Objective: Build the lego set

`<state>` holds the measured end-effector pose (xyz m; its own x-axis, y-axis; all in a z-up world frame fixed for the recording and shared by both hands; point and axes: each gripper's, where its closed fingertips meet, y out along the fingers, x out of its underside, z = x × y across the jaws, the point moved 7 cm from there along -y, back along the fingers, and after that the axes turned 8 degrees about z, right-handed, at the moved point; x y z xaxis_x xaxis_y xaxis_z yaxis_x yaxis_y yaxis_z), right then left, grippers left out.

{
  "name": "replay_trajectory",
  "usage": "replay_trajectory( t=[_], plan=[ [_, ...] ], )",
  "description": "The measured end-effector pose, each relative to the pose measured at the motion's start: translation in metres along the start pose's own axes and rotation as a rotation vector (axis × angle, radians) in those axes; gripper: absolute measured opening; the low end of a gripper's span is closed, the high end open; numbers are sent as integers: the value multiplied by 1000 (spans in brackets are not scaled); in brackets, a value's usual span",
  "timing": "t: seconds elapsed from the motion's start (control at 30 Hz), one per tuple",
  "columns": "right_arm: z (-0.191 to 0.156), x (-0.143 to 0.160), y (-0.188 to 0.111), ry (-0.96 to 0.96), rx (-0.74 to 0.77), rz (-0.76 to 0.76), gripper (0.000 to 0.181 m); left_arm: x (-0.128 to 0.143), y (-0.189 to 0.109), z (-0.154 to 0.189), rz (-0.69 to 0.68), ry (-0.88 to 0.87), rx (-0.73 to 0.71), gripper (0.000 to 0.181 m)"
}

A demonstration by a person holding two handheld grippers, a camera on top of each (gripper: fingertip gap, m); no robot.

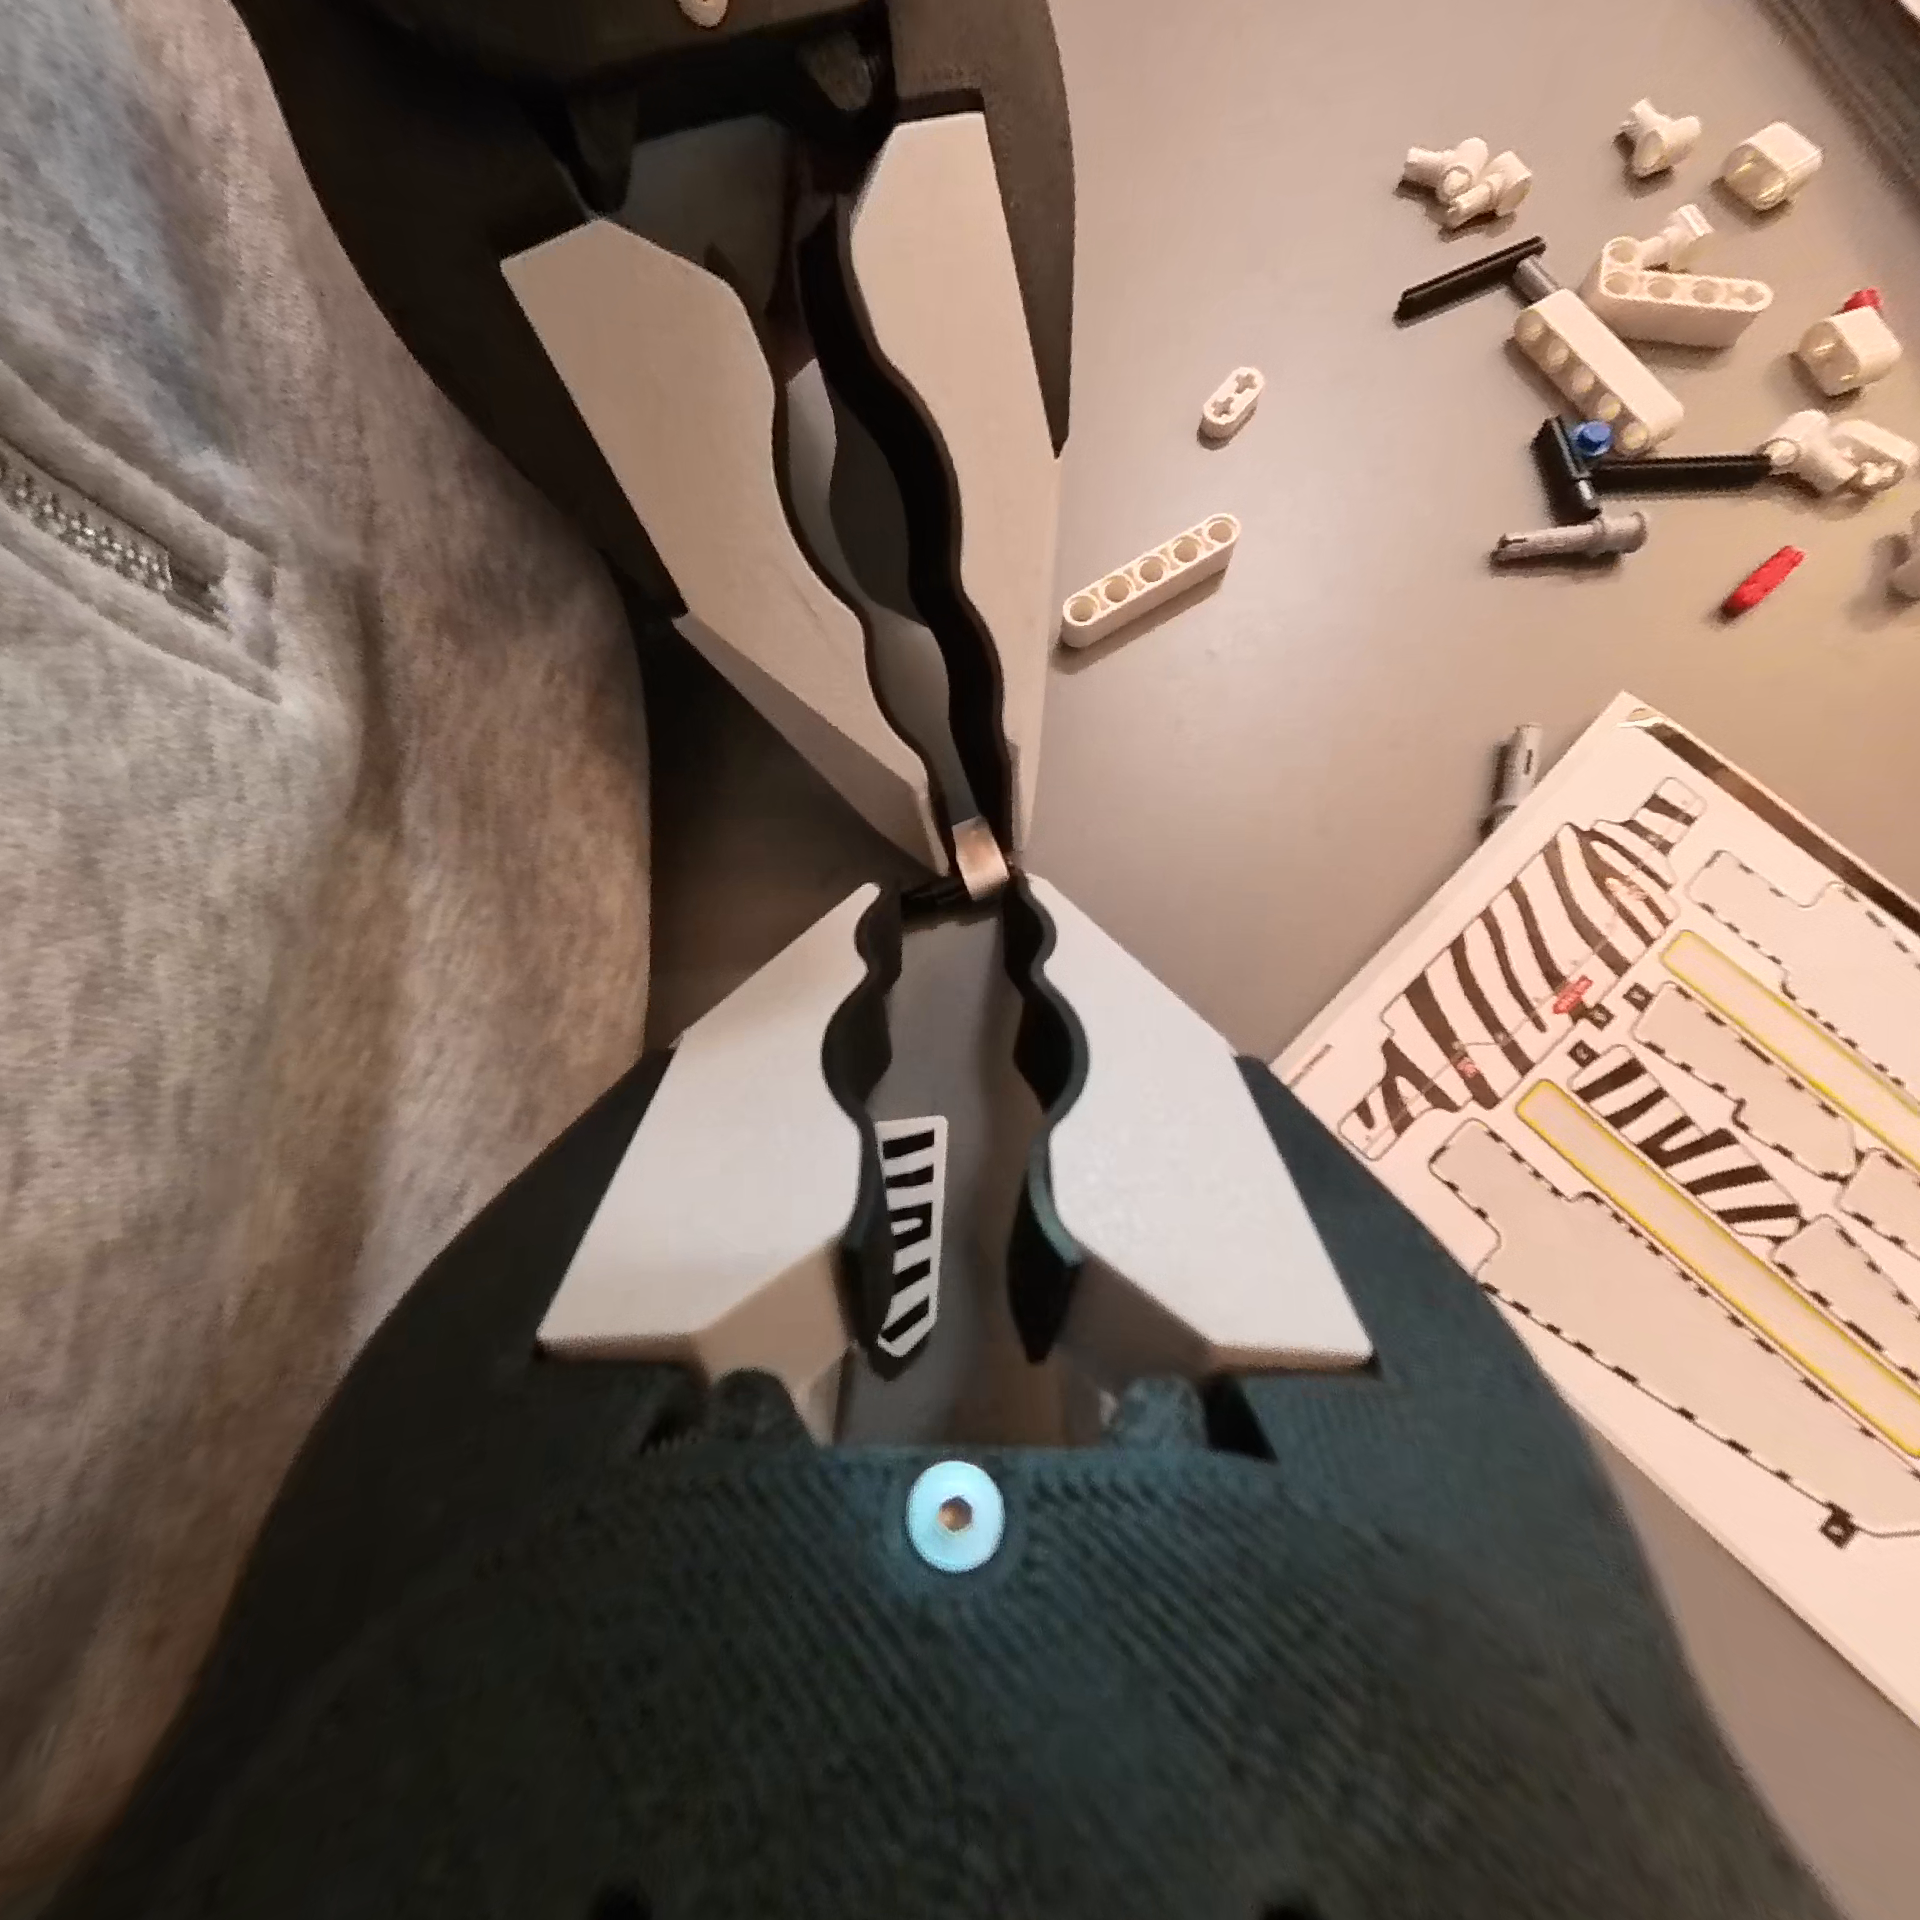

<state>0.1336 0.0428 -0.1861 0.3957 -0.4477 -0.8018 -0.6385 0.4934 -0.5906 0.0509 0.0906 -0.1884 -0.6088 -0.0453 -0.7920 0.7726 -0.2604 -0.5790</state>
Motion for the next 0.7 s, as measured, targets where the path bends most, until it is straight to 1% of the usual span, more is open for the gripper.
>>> replay_trajectory(
  t=[0.07, 0.1, 0.23, 0.37, 0.53, 0.57, 0.63, 0.7],
  plan=[
    [0, 0, 0, 5, 3, -1, 18, 0, 0, 0, 0, -4, 2, 9],
    [1, 0, 0, 1, 17, 3, 13, 0, 0, 0, -1, -4, 3, 10],
    [2, -1, 0, 6, 3, -9, 13, 0, 0, 1, 0, 18, -16, 9],
    [2, -1, 0, -5, 4, -5, 13, 0, 0, -1, 3, -19, 6, 9],
    [2, -1, 0, 29, 32, 27, 14, -1, -1, -4, 8, -42, 10, 8],
    [1, -1, 0, 25, 43, 29, 15, -1, -1, -4, 9, -44, 12, 9],
    [0, -1, -4, -5, 86, 29, 29, -2, -2, -5, 22, -39, -1, 9],
    [-1, -3, -10, -46, 134, 55, 32, -4, -5, -7, 53, -47, -9, 9]
  ],
)
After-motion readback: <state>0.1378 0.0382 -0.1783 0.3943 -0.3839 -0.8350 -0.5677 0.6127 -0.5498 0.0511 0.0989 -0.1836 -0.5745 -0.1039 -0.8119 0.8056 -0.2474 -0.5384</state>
